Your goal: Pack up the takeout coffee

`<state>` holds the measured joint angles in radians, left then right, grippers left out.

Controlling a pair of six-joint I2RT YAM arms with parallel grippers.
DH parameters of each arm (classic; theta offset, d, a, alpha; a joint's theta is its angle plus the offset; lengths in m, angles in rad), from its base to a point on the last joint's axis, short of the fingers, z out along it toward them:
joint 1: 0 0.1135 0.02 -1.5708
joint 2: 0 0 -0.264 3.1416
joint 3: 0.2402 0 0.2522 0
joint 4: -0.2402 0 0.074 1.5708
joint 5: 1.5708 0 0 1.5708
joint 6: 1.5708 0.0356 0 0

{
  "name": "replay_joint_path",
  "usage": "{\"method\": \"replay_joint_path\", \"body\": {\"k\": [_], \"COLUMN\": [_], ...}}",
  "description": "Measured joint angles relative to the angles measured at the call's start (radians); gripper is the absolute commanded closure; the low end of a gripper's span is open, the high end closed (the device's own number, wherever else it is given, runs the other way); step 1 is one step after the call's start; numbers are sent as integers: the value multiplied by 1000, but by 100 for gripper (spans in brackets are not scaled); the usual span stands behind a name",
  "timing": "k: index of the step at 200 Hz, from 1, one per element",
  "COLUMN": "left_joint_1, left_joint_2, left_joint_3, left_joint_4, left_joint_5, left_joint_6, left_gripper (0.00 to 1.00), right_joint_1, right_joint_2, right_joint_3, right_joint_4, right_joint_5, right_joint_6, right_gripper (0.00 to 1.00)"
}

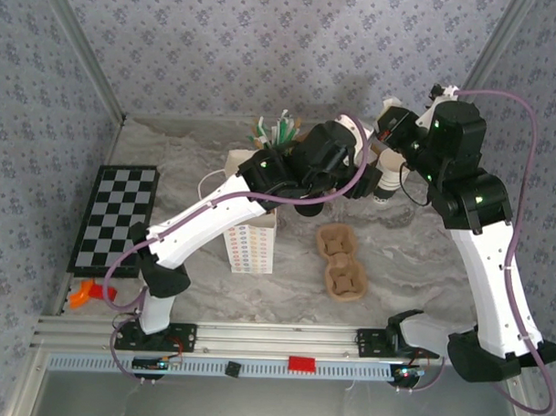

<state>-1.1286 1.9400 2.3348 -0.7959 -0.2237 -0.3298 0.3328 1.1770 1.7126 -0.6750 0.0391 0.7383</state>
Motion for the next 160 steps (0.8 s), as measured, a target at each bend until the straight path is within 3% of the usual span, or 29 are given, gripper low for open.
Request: {"method": "replay_joint_path", "body": {"k": [81,117,160], "left_joint_1": [15,55,177], "left_joint_2": [14,14,0], "left_joint_3": [17,37,115], "left_joint_4": [22,8,-103], "left_joint_5": [-35,-24,46], "left_joint_6": [-47,-35,35], "left_gripper": [100,100,100], "right_joint_1": [0,-1,-1], "right_joint_2": [-25,-44,-142], "right_joint_3": [-32,-48,-121], "right_joint_4": [37,63,80], "right_joint_5": [2,-36,-145], "right_joint_6": [22,6,-75], "right_gripper": [99,71,62]}}
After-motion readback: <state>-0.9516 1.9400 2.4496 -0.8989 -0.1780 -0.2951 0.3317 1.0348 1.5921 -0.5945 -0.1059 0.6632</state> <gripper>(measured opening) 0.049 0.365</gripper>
